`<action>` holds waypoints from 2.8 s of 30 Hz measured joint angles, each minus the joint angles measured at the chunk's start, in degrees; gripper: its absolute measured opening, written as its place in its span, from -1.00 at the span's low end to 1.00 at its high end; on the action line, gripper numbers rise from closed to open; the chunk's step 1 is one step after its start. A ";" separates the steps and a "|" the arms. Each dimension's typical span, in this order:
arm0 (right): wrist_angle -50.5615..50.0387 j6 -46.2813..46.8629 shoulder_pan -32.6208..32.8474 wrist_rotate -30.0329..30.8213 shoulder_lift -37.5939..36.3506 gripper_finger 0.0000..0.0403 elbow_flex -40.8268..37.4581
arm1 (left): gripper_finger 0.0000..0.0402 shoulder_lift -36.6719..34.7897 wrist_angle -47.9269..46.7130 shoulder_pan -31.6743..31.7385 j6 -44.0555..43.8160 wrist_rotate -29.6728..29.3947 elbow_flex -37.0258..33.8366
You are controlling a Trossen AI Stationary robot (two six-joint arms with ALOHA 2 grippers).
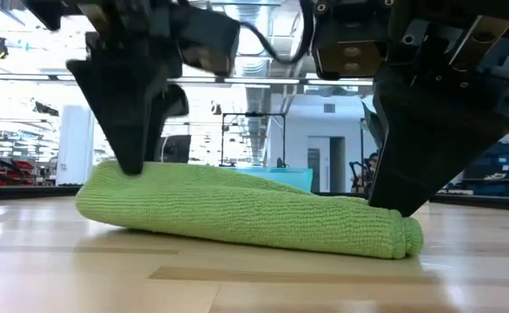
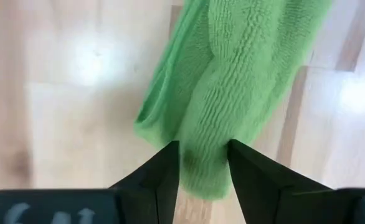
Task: Roll microfiber towels into tight, uniform cylinder then place into a basket
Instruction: Roll the green microfiber cloth, then put the green microfiber cloth into the bin
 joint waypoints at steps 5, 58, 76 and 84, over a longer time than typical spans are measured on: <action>-0.04 -0.02 -0.03 -0.90 0.09 -0.67 -0.03 | -0.37 -4.38 -3.09 -2.78 -1.70 -6.75 0.03; 0.21 0.74 -1.15 -3.45 -0.44 -0.41 -0.01 | -0.37 -4.70 36.89 -3.40 -15.96 -8.56 -24.62; -23.52 1.62 1.11 10.86 -17.02 -0.42 -0.18 | -0.37 -4.25 43.42 -3.66 -23.94 -14.38 -24.99; -27.88 13.53 3.21 17.58 -22.63 -0.45 -6.40 | -0.37 -4.23 43.87 -4.04 -26.18 -16.85 -24.95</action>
